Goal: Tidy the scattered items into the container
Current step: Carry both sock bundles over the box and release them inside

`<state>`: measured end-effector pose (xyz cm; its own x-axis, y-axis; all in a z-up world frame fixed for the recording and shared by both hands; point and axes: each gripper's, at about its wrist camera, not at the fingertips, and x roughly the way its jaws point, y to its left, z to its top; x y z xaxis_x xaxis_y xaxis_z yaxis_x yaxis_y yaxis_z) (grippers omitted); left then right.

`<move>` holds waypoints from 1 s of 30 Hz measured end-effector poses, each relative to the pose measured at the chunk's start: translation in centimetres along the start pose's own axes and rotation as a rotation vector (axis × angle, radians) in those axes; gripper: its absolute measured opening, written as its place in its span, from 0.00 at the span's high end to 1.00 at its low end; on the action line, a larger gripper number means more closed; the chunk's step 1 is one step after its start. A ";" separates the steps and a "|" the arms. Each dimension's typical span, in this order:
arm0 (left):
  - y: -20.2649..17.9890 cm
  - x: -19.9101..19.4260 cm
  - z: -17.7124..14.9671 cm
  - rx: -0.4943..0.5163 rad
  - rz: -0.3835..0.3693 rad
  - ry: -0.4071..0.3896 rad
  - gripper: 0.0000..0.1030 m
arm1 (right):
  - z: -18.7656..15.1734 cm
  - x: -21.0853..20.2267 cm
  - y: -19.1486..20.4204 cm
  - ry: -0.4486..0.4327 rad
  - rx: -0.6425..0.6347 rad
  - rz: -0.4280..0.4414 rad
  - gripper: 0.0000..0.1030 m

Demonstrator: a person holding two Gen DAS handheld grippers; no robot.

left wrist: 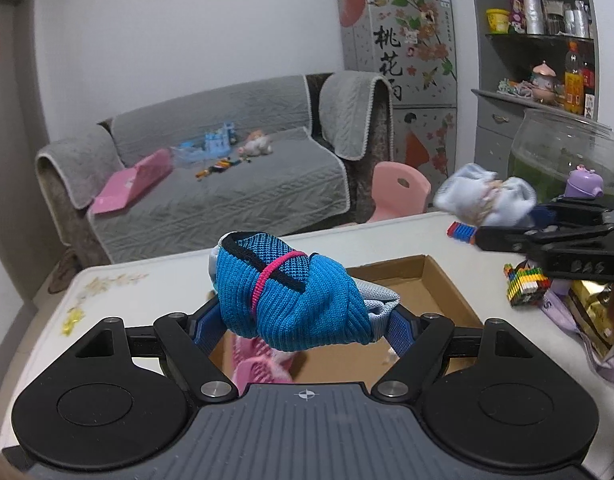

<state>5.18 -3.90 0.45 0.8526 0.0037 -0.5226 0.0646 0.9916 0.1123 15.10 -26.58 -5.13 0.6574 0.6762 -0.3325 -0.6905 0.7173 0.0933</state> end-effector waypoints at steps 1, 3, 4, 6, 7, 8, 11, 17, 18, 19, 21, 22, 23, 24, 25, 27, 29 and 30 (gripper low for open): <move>-0.1 0.9 0.3 -0.003 -0.007 0.011 0.20 | -0.1 0.6 -0.2 0.007 -0.006 0.003 0.59; -0.3 2.8 0.9 -0.008 -0.015 0.031 0.20 | -0.6 2.2 -0.6 0.027 -0.002 0.008 0.59; -0.3 3.8 1.1 -0.009 -0.020 0.044 0.20 | -0.8 2.8 -0.7 0.041 0.001 0.012 0.59; -0.4 6.4 1.4 -0.010 -0.025 0.083 0.20 | -1.3 4.1 -1.0 0.071 0.008 0.011 0.59; -0.4 7.7 1.5 -0.016 -0.023 0.102 0.20 | -1.5 4.8 -1.2 0.084 0.013 0.008 0.59; -0.3 9.1 1.7 -0.021 -0.020 0.121 0.20 | -1.8 5.5 -1.5 0.095 0.019 0.003 0.59; -0.2 13.1 1.8 -0.027 -0.019 0.186 0.20 | -2.2 7.3 -1.7 0.122 0.023 -0.008 0.59; 0.8 18.9 1.2 -0.046 0.003 0.289 0.20 | -2.8 9.8 -2.2 0.181 0.040 -0.025 0.59; 0.8 19.5 1.2 -0.045 0.007 0.302 0.20 | -3.1 10.1 -2.4 0.195 0.046 -0.025 0.59; 0.7 20.0 1.1 -0.042 0.010 0.315 0.20 | -3.1 9.9 -2.0 0.202 0.046 -0.031 0.59; 0.5 21.0 0.9 -0.036 0.011 0.338 0.20 | -3.3 10.2 -2.0 0.222 0.056 -0.041 0.59; 0.4 21.3 0.9 -0.036 0.010 0.346 0.20 | -3.5 10.3 -1.9 0.233 0.054 -0.048 0.59; 0.3 21.7 0.8 -0.034 0.011 0.353 0.19 | -3.6 10.3 -1.8 0.242 0.050 -0.053 0.59; 0.2 22.1 0.9 -0.033 0.014 0.358 0.19 | -3.7 10.3 -1.6 0.247 0.045 -0.058 0.59; 0.1 22.5 0.8 -0.032 0.018 0.363 0.19 | -3.8 10.3 -1.5 0.254 0.045 -0.064 0.59; 0.0 23.3 0.5 -0.036 0.019 0.383 0.19 | -4.0 10.3 -1.3 0.269 0.046 -0.073 0.59; -0.2 23.8 0.4 -0.024 0.028 0.388 0.18 | -3.9 10.3 -1.3 0.267 0.048 -0.074 0.58; -0.3 24.0 0.3 -0.016 0.033 0.392 0.18 | -3.8 10.2 -1.2 0.264 0.045 -0.078 0.58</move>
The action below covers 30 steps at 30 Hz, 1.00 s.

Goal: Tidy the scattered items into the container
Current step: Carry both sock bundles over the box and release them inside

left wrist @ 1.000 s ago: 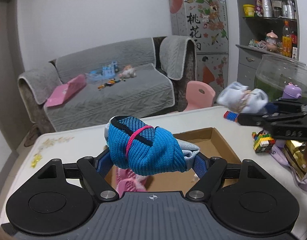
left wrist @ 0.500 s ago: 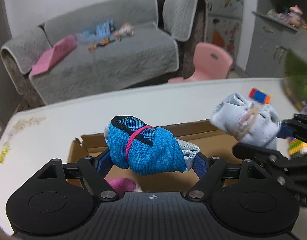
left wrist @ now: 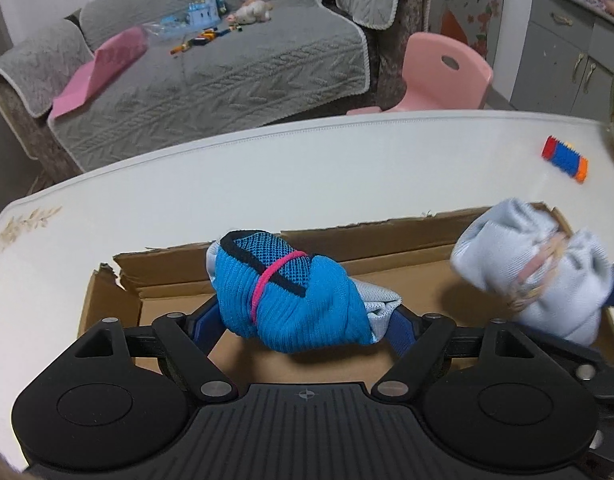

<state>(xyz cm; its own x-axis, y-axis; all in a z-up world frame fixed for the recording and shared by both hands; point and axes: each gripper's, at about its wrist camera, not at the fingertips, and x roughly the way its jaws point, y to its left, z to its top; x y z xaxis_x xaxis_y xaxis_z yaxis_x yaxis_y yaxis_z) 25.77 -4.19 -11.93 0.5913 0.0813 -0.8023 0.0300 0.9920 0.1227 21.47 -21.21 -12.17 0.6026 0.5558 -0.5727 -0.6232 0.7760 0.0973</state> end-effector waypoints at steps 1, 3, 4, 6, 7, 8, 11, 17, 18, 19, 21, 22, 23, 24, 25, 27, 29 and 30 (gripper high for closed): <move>-0.3 0.3 0.0 0.011 0.007 0.005 0.16 | 0.0 0.0 0.0 -0.001 -0.001 -0.005 0.57; -0.7 0.7 -0.1 0.035 0.020 0.022 0.15 | 0.0 0.1 -0.1 0.003 0.006 -0.012 0.55; -0.9 0.8 -0.1 0.044 0.031 0.024 0.14 | 0.1 0.3 -0.2 0.005 0.009 -0.011 0.55; -1.1 1.0 -0.1 0.048 0.031 0.039 0.14 | 0.1 0.2 -0.2 0.004 0.009 -0.015 0.53; -1.1 1.0 -0.1 0.044 0.027 0.044 0.14 | 0.2 0.2 -0.2 0.002 0.010 -0.017 0.49; -1.1 1.0 -0.2 0.042 0.026 0.046 0.14 | 0.3 0.1 -0.3 -0.001 0.011 -0.019 0.47; -1.2 0.3 -0.4 0.043 0.019 0.042 0.13 | 0.4 -0.3 -0.4 -0.013 0.016 -0.017 0.44; -1.5 -2.4 0.1 0.049 0.030 -0.018 0.02 | 0.7 -1.4 -0.7 -0.047 0.022 -0.021 0.36; -1.4 -2.6 0.3 0.046 0.030 -0.022 0.01 | 0.7 -1.7 -0.7 -0.054 0.021 -0.022 0.35; -1.4 -2.9 0.4 0.042 0.032 -0.025 0.01 | 0.8 -1.7 -0.7 -0.057 0.018 -0.022 0.35; -1.4 -3.7 0.5 0.035 0.031 -0.034 0.01 | 0.9 -2.1 -0.6 -0.066 0.010 -0.015 0.34; -1.3 -4.1 0.4 0.033 0.025 -0.038 0.01 | 0.9 -2.4 -0.6 -0.072 0.005 -0.013 0.33; -1.2 -4.7 0.1 0.030 0.021 -0.046 0.01 | 0.9 -2.7 -0.6 -0.077 0.001 -0.010 0.32; -1.2 -5.4 -0.2 0.029 0.011 -0.057 0.01 | 0.9 -3.1 -0.7 -0.083 -0.001 -0.005 0.32; -1.1 -6.0 -0.6 0.032 0.001 -0.067 0.01 | 0.9 -3.4 -0.8 -0.088 -0.001 -0.002 0.31; -1.1 -7.3 -1.6 0.040 -0.010 -0.077 0.01 | 0.8 -4.1 -0.8 -0.099 -0.003 0.000 0.30; -1.0 -8.7 -2.8 0.046 -0.028 -0.093 0.01 | 0.5 -4.8 -0.8 -0.109 -0.007 0.005 0.29; -0.8 -9.6 -3.5 0.047 -0.037 -0.102 0.01 | 0.3 -5.3 -0.7 -0.113 -0.012 0.007 0.28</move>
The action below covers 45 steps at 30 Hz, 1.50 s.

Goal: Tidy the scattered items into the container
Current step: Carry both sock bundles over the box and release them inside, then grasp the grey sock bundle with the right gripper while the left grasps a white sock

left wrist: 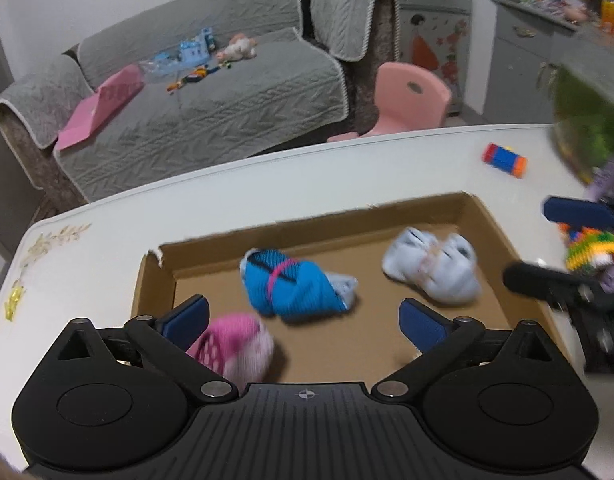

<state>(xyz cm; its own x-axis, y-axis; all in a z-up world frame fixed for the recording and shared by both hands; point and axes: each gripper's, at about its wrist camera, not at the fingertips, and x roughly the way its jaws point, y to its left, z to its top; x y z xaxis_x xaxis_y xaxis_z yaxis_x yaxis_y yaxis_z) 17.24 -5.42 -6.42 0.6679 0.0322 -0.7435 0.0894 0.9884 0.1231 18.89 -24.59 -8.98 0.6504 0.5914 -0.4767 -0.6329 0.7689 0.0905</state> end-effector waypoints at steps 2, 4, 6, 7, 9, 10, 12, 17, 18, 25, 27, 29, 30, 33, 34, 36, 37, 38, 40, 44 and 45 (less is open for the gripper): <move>0.4 -1.8 -1.3 -0.012 -0.016 -0.014 0.01 | -0.3 -0.7 0.2 -0.004 -0.014 0.000 0.27; 1.0 -3.9 -3.0 -0.034 -0.036 -0.032 0.01 | -0.9 -1.6 0.5 -0.003 -0.028 0.005 0.26; 1.6 -6.0 -4.9 -0.055 -0.051 -0.057 0.01 | -1.7 -2.6 1.0 0.004 -0.050 0.009 0.26; 1.9 -7.0 -5.9 -0.063 -0.057 -0.068 0.01 | -2.2 -3.2 1.2 0.010 -0.071 0.013 0.25; 2.2 -9.0 -8.2 -0.081 -0.074 -0.085 0.00 | -3.2 -4.5 2.1 0.008 -0.122 0.034 0.23; 2.4 -9.7 -9.2 -0.087 -0.082 -0.087 0.00 | -3.5 -5.2 2.6 -0.001 -0.130 0.050 0.20; 2.4 -10.9 -11.5 -0.092 -0.088 -0.091 0.00 | -4.0 -6.4 3.2 -0.015 -0.120 0.091 0.20; 1.6 -11.5 -16.0 -0.060 -0.094 -0.065 0.00 | -7.3 -9.0 5.4 0.007 -0.153 0.148 0.19; 1.5 -11.1 -16.7 -0.053 -0.096 -0.051 0.00 | -8.1 -9.4 5.9 0.011 -0.162 0.158 0.18; 2.3 -8.6 -20.5 -0.078 -0.161 0.018 0.01 | -11.6 -9.4 8.9 0.092 -0.256 0.192 0.18; 2.7 -7.9 -20.9 -0.094 -0.170 0.027 0.01 | -11.9 -8.8 9.2 0.117 -0.266 0.196 0.19; 3.1 -7.5 -21.0 -0.123 -0.205 0.028 0.01 | -11.9 -8.3 9.5 0.132 -0.266 0.205 0.22; 3.2 -7.3 -21.0 -0.130 -0.215 0.025 0.01 | -11.8 -8.0 9.6 0.141 -0.259 0.214 0.24; 3.0 -7.1 -21.0 -0.116 -0.217 0.014 0.01 | -11.9 -7.4 9.9 0.167 -0.253 0.230 0.31; 2.9 -7.0 -20.9 -0.114 -0.221 0.014 0.01 | -12.1 -7.3 9.9 0.176 -0.254 0.234 0.32; 2.8 -6.9 -20.8 -0.110 -0.224 0.012 0.01 | -12.4 -7.1 10.1 0.202 -0.257 0.241 0.36; 2.7 -6.8 -20.7 -0.107 -0.225 0.010 0.01 | -12.9 -7.4 10.3 0.213 -0.260 0.242 0.39; 2.7 -6.8 -20.8 -0.106 -0.228 0.009 0.01 | -13.2 -7.4 10.4 0.224 -0.264 0.244 0.42; 2.8 -6.6 -20.8 -0.113 -0.240 0.013 0.01 | -13.6 -7.7 10.7 0.231 -0.270 0.252 0.43; 3.0 -6.6 -20.9 -0.123 -0.259 -0.006 0.07 | -13.7 -8.3 10.7 0.230 -0.258 0.266 0.51; 3.0 -6.6 -20.9 -0.124 -0.264 -0.009 0.09 | -13.8 -8.5 10.6 0.230 -0.256 0.265 0.52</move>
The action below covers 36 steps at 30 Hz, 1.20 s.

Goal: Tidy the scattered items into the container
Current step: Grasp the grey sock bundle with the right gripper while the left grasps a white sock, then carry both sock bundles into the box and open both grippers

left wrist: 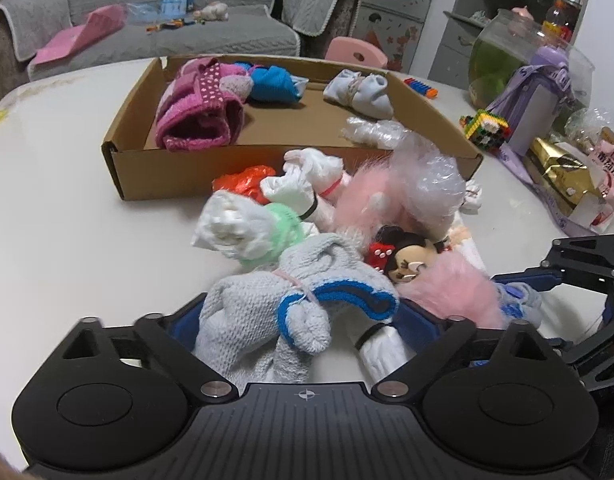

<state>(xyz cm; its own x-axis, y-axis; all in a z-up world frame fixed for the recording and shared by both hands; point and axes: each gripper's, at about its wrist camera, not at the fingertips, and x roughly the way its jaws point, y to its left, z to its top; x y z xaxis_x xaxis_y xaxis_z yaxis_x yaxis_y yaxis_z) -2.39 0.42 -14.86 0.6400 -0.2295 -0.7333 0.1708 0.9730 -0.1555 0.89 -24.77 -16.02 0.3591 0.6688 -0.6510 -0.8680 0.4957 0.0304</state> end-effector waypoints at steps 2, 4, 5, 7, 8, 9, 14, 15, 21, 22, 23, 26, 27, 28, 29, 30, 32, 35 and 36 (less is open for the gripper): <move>0.1 -0.2 -0.1 -0.007 -0.007 -0.006 0.16 | -0.2 -0.3 0.0 0.000 0.005 -0.004 0.53; 0.2 -0.5 -0.1 -0.014 -0.012 -0.006 0.21 | -0.3 -0.6 -0.2 -0.005 0.010 -0.007 0.53; 0.2 -0.7 -0.2 -0.015 -0.012 -0.009 0.24 | -0.3 -0.8 -0.3 -0.010 0.015 -0.008 0.53; 0.1 -1.2 -0.2 -0.015 -0.005 -0.015 0.30 | -0.3 -1.1 -0.6 -0.020 0.026 -0.012 0.53; 0.1 -1.5 -0.3 -0.016 -0.007 -0.020 0.35 | -0.3 -1.2 -0.8 -0.024 0.031 -0.014 0.53; 0.2 -1.8 -0.3 -0.022 -0.008 -0.023 0.37 | -0.3 -1.4 -0.9 -0.028 0.036 -0.015 0.53; 0.7 -2.5 -0.2 -0.037 0.011 -0.025 0.44 | -0.2 -1.7 -1.3 -0.043 0.048 -0.020 0.53; 0.8 -2.5 -0.2 -0.040 0.011 -0.024 0.45 | -0.2 -1.8 -1.4 -0.045 0.049 -0.021 0.53; 1.3 -2.9 -0.1 -0.072 0.005 -0.025 0.50 | 0.1 -1.7 -1.8 -0.052 0.052 -0.022 0.53; 1.3 -3.1 0.0 -0.072 0.008 -0.028 0.51 | 0.1 -1.7 -1.9 -0.055 0.052 -0.023 0.53; 1.3 -3.3 0.0 -0.073 0.012 -0.033 0.51 | 0.1 -1.9 -2.0 -0.057 0.053 -0.023 0.53; 1.3 -4.4 0.2 -0.074 0.018 -0.057 0.51 | 0.1 -2.4 -2.2 -0.068 0.058 -0.023 0.53; 1.3 -4.8 0.3 -0.073 0.018 -0.063 0.51 | 0.1 -2.5 -2.3 -0.071 0.060 -0.022 0.53; 1.3 -5.1 0.4 -0.073 0.020 -0.070 0.51 | 0.1 -2.7 -2.4 -0.076 0.064 -0.020 0.54; 1.3 -5.5 0.6 -0.071 0.024 -0.079 0.51 | 0.2 -2.8 -2.5 -0.081 0.067 -0.019 0.54; 1.3 -5.8 0.7 -0.068 0.028 -0.086 0.51 | 0.2 -3.0 -2.6 -0.086 0.070 -0.019 0.54; 1.3 -6.5 1.0 -0.066 0.031 -0.101 0.51 | 0.2 -3.1 -2.7 -0.091 0.074 -0.020 0.55; 1.3 -7.5 1.5 -0.061 0.037 -0.126 0.51 | 0.3 -3.3 -2.9 -0.099 0.079 -0.021 0.55; 1.3 -7.8 1.6 -0.060 0.036 -0.132 0.51 | 0.3 -3.4 -3.0 -0.101 0.083 -0.017 0.56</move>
<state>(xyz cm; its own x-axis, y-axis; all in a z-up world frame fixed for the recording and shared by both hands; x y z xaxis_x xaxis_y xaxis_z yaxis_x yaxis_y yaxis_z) -5.90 3.47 -8.29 0.7389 -0.1916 -0.6460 0.1032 0.9796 -0.1725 2.43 -28.36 -13.67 0.4101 0.7103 -0.5721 -0.8317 0.5487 0.0850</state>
